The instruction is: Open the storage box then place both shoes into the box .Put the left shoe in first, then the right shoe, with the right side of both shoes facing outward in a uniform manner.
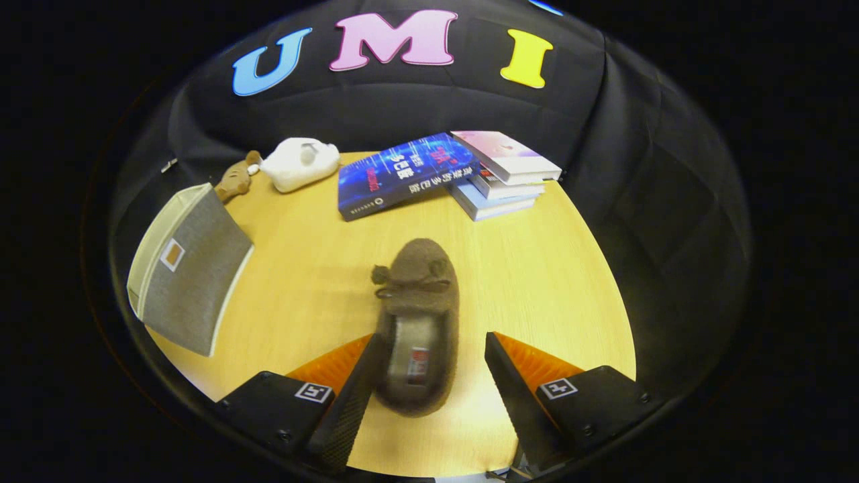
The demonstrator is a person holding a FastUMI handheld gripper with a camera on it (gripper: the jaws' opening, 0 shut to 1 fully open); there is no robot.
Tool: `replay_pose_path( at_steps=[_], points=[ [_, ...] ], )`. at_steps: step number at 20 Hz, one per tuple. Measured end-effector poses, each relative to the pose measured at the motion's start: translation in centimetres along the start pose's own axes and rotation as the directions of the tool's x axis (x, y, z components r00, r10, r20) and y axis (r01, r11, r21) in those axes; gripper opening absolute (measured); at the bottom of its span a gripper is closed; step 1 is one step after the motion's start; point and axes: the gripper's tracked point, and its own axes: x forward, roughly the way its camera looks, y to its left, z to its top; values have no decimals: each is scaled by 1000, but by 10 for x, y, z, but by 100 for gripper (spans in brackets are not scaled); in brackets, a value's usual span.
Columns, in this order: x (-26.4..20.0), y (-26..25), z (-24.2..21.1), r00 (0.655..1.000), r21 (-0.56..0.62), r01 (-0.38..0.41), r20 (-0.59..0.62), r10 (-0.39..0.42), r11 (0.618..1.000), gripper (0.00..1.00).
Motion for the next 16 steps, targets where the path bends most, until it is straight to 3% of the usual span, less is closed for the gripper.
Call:
replay_pose_path(
  at_steps=[3,7,9,11,12,16],
  points=[
    [29,-10,-2,999,-28,26,-36,-27,999,93],
    [63,-4,3,998,-28,11,-56,-12,1000,74],
    [74,2,4,997,-27,0,-73,-2,1000,54],
    [82,-12,4,995,-75,66,-66,-71,995,36],
    [82,-12,4,995,-79,71,-59,-75,994,10],
    [67,-2,13,999,-24,41,-30,-42,999,5]
  ],
)
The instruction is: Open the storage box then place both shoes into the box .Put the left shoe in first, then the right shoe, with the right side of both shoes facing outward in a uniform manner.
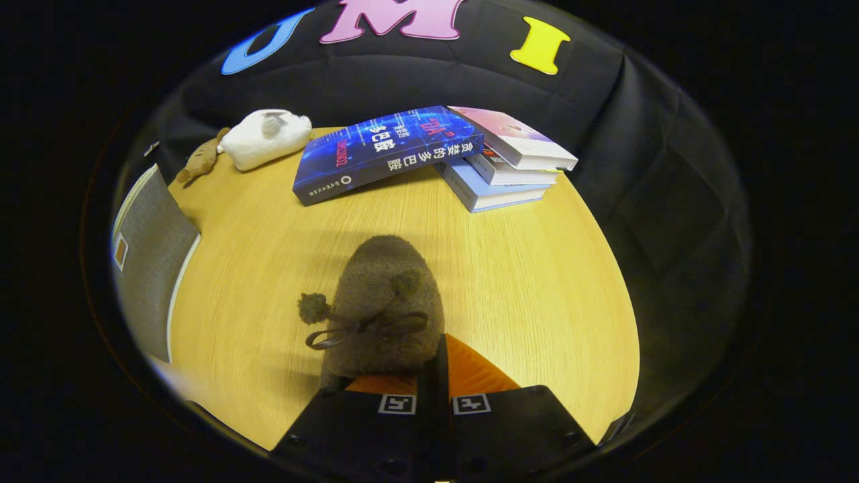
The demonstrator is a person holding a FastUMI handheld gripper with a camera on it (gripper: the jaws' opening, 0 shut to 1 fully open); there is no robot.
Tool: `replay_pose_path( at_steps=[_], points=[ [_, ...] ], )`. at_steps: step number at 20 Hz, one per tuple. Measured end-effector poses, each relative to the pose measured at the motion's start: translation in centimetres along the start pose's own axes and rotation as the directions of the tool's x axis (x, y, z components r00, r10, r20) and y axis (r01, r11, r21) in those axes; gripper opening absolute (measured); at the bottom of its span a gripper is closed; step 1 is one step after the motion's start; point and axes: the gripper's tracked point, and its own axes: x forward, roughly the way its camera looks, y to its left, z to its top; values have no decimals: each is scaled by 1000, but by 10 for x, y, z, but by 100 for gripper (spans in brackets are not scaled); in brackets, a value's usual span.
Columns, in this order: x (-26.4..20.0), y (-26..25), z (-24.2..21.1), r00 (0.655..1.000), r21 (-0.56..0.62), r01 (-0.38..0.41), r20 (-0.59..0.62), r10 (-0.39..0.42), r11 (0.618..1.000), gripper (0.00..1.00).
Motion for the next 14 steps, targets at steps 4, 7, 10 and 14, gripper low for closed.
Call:
replay_pose_path(
  at_steps=[4,7,10,14],
  points=[
    [-42,17,27,998,49,-41,60,38,998,5],
    [-82,44,56,993,69,-76,94,69,995,5],
    [-126,96,95,978,83,-153,157,139,985,5],
    [-171,192,142,944,133,-300,187,273,945,5]
  ],
)
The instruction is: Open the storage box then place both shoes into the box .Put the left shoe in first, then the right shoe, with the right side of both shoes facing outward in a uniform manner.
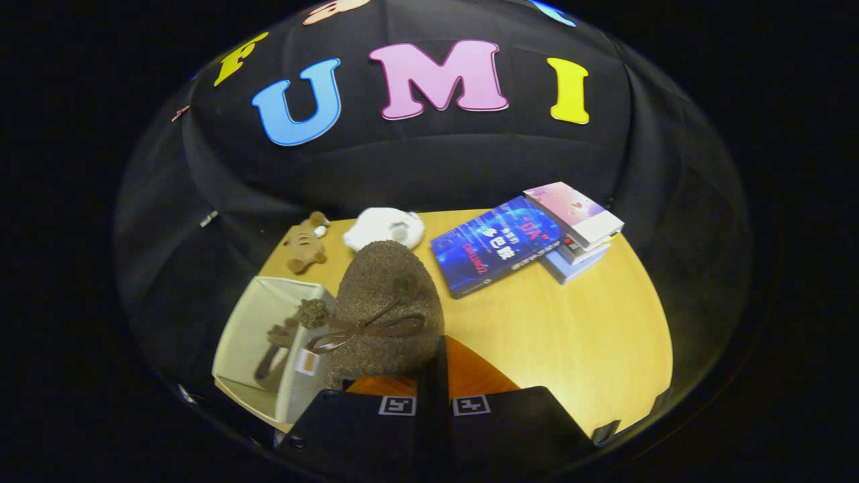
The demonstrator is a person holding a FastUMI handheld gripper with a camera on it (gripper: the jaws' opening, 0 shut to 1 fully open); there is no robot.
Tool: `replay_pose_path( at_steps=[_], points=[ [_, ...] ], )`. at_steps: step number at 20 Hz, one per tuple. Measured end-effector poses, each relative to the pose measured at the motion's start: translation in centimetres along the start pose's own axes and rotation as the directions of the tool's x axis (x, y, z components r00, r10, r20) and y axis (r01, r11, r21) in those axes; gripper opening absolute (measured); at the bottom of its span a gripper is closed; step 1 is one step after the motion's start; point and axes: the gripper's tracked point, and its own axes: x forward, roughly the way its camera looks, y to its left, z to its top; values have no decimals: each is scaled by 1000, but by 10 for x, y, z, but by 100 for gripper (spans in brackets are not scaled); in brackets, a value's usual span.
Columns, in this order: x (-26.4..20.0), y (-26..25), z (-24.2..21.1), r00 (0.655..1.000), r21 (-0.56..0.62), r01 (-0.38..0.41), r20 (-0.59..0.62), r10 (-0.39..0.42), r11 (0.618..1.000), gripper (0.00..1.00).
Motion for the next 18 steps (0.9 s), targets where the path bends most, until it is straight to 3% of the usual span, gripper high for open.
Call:
replay_pose_path(
  at_steps=[4,7,11,17,18],
  points=[
    [4,98,11,996,28,-91,-20,92,995,5],
    [16,149,0,992,52,-108,-61,112,993,5],
    [47,168,-33,993,5,-16,-113,17,1000,5],
    [70,170,-73,984,-36,38,-172,-44,999,7],
    [71,173,-78,983,-34,32,-180,-38,999,14]
  ],
)
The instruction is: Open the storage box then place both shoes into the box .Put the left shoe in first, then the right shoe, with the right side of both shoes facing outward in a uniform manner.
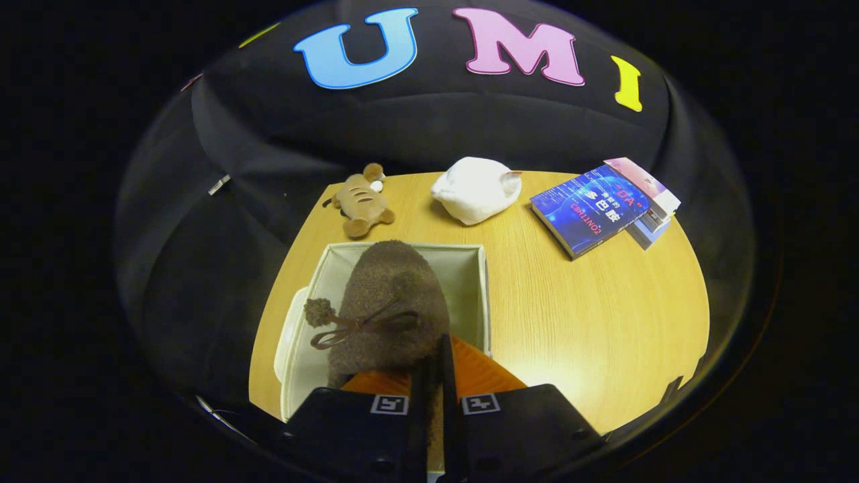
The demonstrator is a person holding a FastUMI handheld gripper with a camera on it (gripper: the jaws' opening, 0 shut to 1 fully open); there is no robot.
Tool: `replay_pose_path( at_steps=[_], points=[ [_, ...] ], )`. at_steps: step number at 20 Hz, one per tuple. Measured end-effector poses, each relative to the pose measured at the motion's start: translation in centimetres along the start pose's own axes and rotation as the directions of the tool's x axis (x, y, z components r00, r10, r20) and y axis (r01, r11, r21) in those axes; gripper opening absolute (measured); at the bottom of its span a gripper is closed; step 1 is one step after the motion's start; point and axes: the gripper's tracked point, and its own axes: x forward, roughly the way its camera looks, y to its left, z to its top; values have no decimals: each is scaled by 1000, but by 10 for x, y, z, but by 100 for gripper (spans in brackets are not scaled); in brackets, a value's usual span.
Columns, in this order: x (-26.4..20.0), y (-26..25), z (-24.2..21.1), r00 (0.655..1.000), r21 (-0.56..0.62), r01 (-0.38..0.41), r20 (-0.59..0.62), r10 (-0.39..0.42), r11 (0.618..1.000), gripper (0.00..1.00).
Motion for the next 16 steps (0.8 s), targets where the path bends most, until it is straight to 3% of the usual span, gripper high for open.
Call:
replay_pose_path(
  at_steps=[3,5,6,7,8,13,16],
  points=[
    [-1,10,5,1000,2,-25,16,25,1000,32],
    [-3,12,9,999,-7,-38,29,38,999,54],
    [-6,13,10,999,-10,-43,31,43,999,74],
    [-6,12,10,999,-14,-42,29,43,999,82],
    [-6,11,8,999,-19,-43,29,44,999,97],
    [-10,15,8,997,-43,-59,42,61,997,99],
    [-26,21,16,991,-41,-108,73,111,993,99]
  ],
)
